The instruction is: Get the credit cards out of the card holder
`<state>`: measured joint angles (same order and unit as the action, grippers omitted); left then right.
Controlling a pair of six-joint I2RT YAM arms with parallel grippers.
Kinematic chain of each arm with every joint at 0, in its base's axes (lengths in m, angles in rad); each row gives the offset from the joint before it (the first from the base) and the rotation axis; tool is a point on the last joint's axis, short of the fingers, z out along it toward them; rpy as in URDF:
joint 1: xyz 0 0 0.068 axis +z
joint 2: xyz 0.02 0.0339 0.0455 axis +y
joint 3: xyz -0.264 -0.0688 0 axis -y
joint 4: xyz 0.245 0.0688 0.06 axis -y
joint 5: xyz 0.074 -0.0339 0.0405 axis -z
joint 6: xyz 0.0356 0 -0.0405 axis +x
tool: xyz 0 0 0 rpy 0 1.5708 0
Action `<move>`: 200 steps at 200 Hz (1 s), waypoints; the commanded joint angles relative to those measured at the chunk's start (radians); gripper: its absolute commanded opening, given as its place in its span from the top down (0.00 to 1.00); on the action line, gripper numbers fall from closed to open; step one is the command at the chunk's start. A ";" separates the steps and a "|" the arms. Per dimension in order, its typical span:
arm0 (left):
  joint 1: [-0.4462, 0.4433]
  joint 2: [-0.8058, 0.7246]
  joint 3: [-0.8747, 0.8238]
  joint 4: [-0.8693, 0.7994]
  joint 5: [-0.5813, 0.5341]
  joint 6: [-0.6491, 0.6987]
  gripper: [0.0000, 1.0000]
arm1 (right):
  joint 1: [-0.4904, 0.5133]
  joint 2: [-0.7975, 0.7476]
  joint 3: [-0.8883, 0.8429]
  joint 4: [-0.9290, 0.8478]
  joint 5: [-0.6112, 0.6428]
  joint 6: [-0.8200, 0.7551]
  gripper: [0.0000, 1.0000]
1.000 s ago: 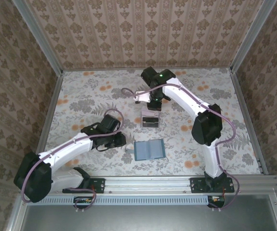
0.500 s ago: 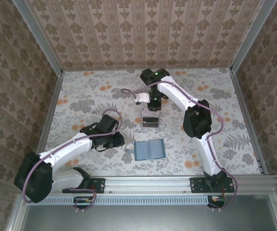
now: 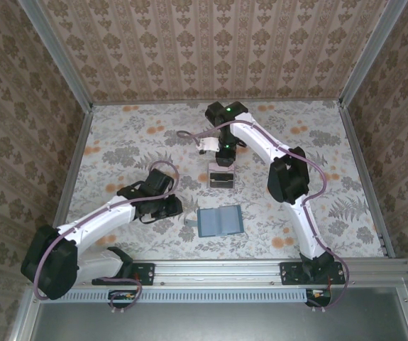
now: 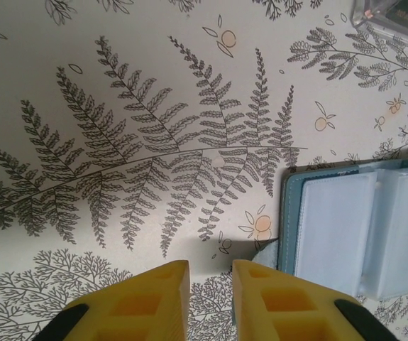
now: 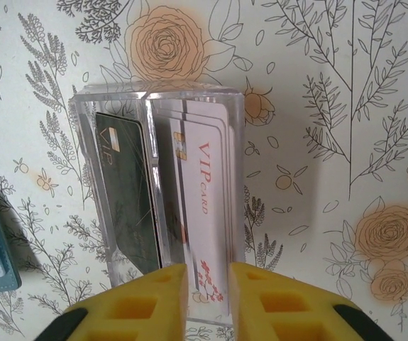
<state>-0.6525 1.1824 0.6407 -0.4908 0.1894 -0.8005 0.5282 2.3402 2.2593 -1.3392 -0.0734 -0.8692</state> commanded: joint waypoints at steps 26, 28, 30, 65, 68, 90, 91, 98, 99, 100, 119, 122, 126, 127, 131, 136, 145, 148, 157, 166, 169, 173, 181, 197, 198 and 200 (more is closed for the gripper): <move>0.030 0.026 0.011 0.003 -0.010 0.058 0.67 | -0.027 -0.174 -0.181 0.132 0.030 0.120 0.58; 0.032 0.029 0.013 0.004 -0.011 0.062 0.66 | -0.029 -0.182 -0.194 0.141 0.029 0.124 0.57; 0.034 0.032 0.016 0.004 -0.013 0.066 0.65 | -0.029 -0.193 -0.210 0.150 0.029 0.129 0.56; 0.058 0.092 0.076 -0.020 -0.075 0.141 0.43 | -0.052 -0.382 -0.496 0.336 0.039 0.191 0.28; 0.061 0.097 0.081 -0.024 -0.083 0.148 0.41 | -0.054 -0.391 -0.521 0.352 0.041 0.199 0.24; 0.082 0.131 0.119 -0.048 -0.130 0.192 0.09 | -0.079 -0.497 -0.678 0.464 0.058 0.242 0.09; 0.083 0.133 0.121 -0.049 -0.132 0.194 0.07 | -0.080 -0.501 -0.684 0.469 0.060 0.245 0.09; 0.092 0.144 0.135 -0.059 -0.146 0.208 0.00 | -0.089 -0.527 -0.729 0.503 0.068 0.265 0.01; 0.093 0.145 0.138 -0.059 -0.148 0.210 0.00 | -0.090 -0.530 -0.736 0.508 0.069 0.269 0.00; 0.094 0.146 0.140 -0.060 -0.149 0.212 0.00 | -0.091 -0.535 -0.741 0.513 0.070 0.271 0.00; 0.123 0.179 0.174 -0.079 -0.179 0.251 0.00 | -0.109 -0.594 -0.844 0.600 0.125 0.353 0.00; 0.129 0.184 0.180 -0.082 -0.187 0.257 0.00 | -0.111 -0.605 -0.860 0.613 0.133 0.364 0.00; 0.137 0.190 0.186 -0.086 -0.195 0.264 0.00 | -0.115 -0.618 -0.883 0.632 0.146 0.382 0.00; 0.138 0.192 0.189 -0.088 -0.196 0.266 0.00 | -0.115 -0.621 -0.888 0.637 0.149 0.388 0.00; 0.147 0.198 0.196 -0.092 -0.205 0.273 0.00 | -0.120 -0.634 -0.911 0.658 0.165 0.409 0.00; 0.156 0.204 0.207 -0.096 -0.217 0.284 0.00 | -0.124 -0.651 -0.941 0.686 0.179 0.433 0.00; 0.173 0.212 0.222 -0.101 -0.233 0.308 0.00 | -0.136 -0.684 -0.997 0.734 0.196 0.474 0.00; 0.179 0.213 0.227 -0.099 -0.241 0.315 0.00 | -0.142 -0.694 -1.017 0.751 0.203 0.488 0.00; 0.191 0.212 0.235 -0.091 -0.268 0.342 0.00 | -0.158 -0.723 -1.068 0.797 0.225 0.533 0.00; 0.219 0.206 0.236 -0.070 -0.292 0.375 0.00 | -0.174 -0.747 -1.115 0.861 0.243 0.571 0.00; 0.226 0.204 0.235 -0.061 -0.303 0.386 0.00 | -0.180 -0.754 -1.131 0.877 0.249 0.585 0.00; 0.234 0.199 0.234 -0.051 -0.315 0.397 0.01 | -0.187 -0.765 -1.152 0.895 0.265 0.602 0.00; 0.254 0.189 0.229 -0.030 -0.344 0.419 0.01 | -0.200 -0.779 -1.185 0.933 0.294 0.639 0.00; 0.284 0.167 0.213 0.015 -0.421 0.449 0.01 | -0.229 -0.803 -1.251 1.000 0.328 0.695 0.00; 0.286 0.166 0.212 0.019 -0.427 0.450 0.01 | -0.233 -0.805 -1.259 1.017 0.334 0.703 0.00; 0.289 0.163 0.210 0.027 -0.439 0.453 0.01 | -0.236 -0.806 -1.264 1.017 0.336 0.706 0.00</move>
<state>-0.4042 1.3891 0.8513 -0.5232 -0.0978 -0.4454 0.3298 1.5856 1.0771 -0.5026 0.1551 -0.3157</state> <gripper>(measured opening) 0.995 0.999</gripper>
